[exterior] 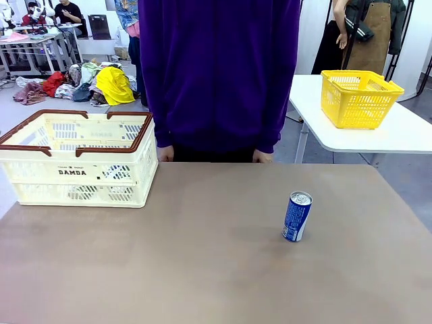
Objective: Place the drinks into the Shopping basket.
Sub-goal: Pick up one drink and place it into the Shopping basket.
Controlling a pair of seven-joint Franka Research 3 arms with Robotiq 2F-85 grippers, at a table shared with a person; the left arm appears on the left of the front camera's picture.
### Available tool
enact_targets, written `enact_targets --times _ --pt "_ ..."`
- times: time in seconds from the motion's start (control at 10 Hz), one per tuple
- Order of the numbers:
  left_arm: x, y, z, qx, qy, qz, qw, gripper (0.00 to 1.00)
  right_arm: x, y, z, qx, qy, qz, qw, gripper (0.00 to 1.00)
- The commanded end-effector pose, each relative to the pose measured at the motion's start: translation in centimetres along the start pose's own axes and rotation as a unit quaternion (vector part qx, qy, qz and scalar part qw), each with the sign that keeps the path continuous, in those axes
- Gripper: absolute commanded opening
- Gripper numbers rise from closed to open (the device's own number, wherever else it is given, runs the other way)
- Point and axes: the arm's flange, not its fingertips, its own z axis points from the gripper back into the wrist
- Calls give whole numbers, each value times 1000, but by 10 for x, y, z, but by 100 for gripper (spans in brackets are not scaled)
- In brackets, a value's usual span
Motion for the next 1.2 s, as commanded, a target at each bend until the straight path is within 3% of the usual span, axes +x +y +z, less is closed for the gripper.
enact_targets --times 0.0,0.1,1.1 --pt "40 19 -2 -22 1 71 997 100 3 8 -1 12 -6 -6 1000 100" --pt "0 0 0 0 0 0 1000 100 3 8 -1 12 -6 -6 1000 100" --pt "0 0 0 0 0 0 1000 100 3 8 -1 12 -6 -6 1000 100"
